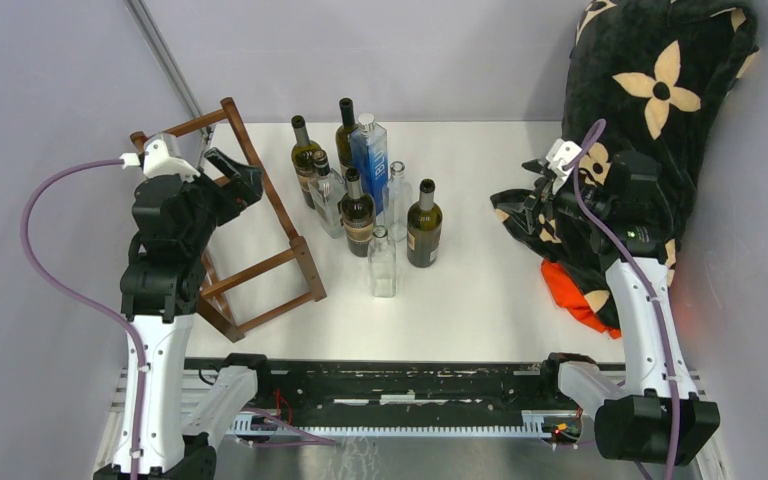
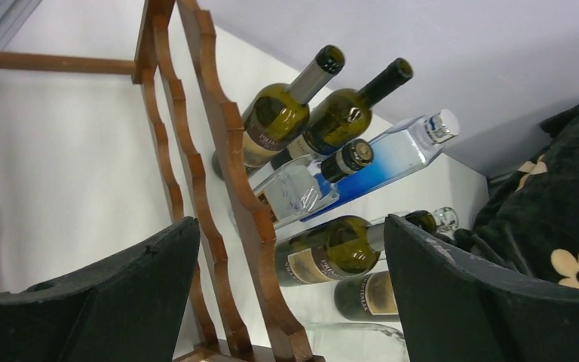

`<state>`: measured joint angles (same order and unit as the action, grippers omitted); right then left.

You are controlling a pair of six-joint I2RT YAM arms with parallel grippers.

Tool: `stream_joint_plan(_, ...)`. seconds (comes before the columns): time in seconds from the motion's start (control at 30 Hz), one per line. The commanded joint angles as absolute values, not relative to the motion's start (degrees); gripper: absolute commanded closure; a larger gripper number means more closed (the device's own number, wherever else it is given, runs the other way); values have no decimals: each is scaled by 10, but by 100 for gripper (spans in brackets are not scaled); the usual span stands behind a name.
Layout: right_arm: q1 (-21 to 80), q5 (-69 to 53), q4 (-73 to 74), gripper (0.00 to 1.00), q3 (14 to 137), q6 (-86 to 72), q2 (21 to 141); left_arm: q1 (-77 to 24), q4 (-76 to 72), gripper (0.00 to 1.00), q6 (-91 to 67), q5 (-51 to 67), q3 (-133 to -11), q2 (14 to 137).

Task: Put the wine bottle on the wine rack
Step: Adjust the wine rack at the center of the board.

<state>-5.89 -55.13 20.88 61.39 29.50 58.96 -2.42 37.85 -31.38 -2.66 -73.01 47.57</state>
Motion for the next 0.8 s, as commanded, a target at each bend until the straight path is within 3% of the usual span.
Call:
stream_joint_plan(0.0,-40,-581,167,2,601,324,601,-20,381,4,-354,-47,-721,482)
stream_joint_plan(0.77,-7,-562,183,2,583,334,603,-20,402,5,-321,-114,-772,537)
